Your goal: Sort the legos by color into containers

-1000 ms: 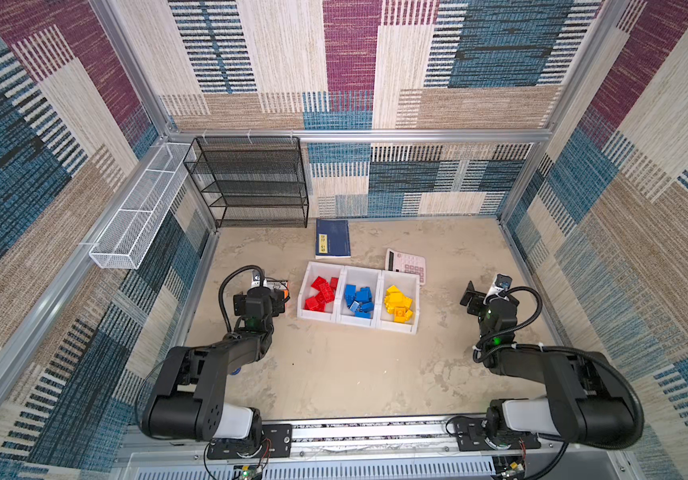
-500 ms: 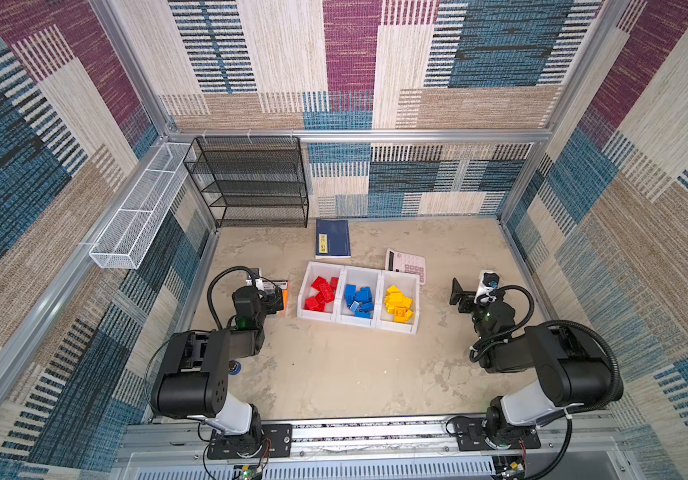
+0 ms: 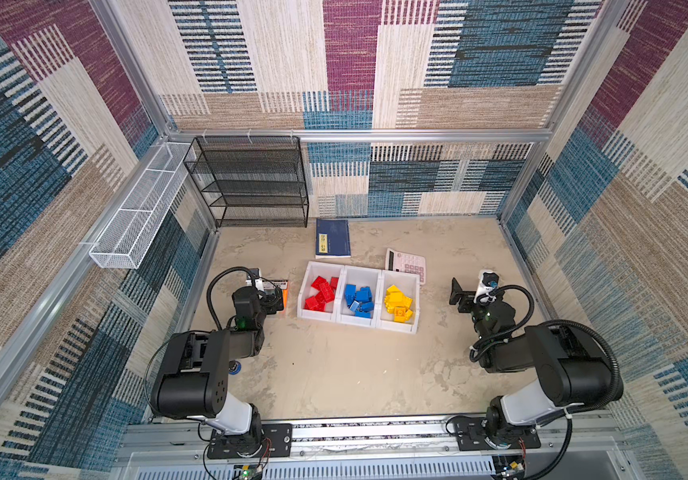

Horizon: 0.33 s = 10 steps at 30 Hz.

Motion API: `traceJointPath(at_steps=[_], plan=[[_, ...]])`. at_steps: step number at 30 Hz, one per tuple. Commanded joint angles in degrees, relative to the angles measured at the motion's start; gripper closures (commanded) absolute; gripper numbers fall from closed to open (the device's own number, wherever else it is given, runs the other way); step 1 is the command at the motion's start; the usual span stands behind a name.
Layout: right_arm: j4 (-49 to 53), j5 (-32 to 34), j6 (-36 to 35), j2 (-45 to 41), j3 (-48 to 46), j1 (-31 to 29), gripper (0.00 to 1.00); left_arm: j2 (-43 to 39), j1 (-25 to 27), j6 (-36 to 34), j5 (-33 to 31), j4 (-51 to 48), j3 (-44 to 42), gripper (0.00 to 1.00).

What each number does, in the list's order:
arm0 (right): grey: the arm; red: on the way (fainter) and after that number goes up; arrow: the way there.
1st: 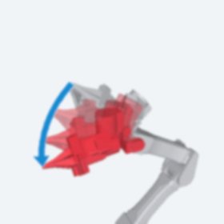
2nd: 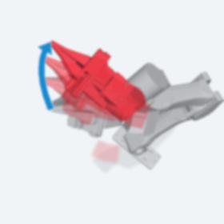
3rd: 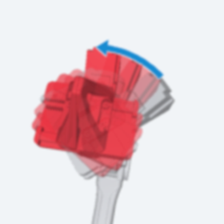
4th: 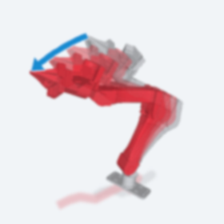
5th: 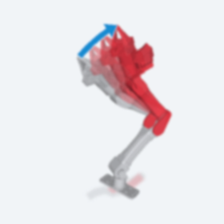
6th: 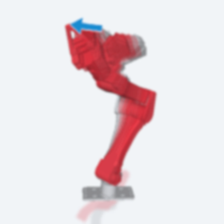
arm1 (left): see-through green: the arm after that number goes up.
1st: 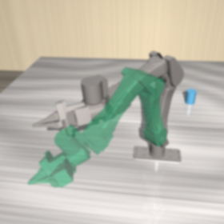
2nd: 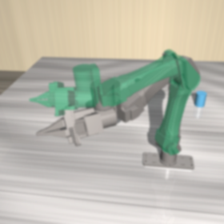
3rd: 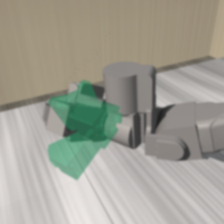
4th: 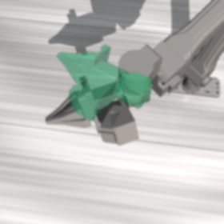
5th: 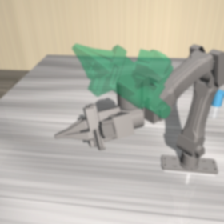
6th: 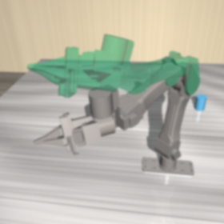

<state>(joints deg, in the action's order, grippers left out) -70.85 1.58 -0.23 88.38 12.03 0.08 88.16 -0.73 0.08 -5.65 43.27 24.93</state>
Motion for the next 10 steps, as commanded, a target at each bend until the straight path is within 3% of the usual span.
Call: traceJointPath(at_steps=[1, 10], plan=[[-2.7, -0.4, -0.5, 0.1, 0.2, 0.0, 0.00, 0.2, -0.1, 0.7, 0.7, 1.5, 0.5, 0.01], [-3.2, -0.4, -0.5, -0.3, -0.2, 0.0, 0.00, -0.2, -0.3, 0.6, 1.3, 2.2, -0.1, 0.01]])
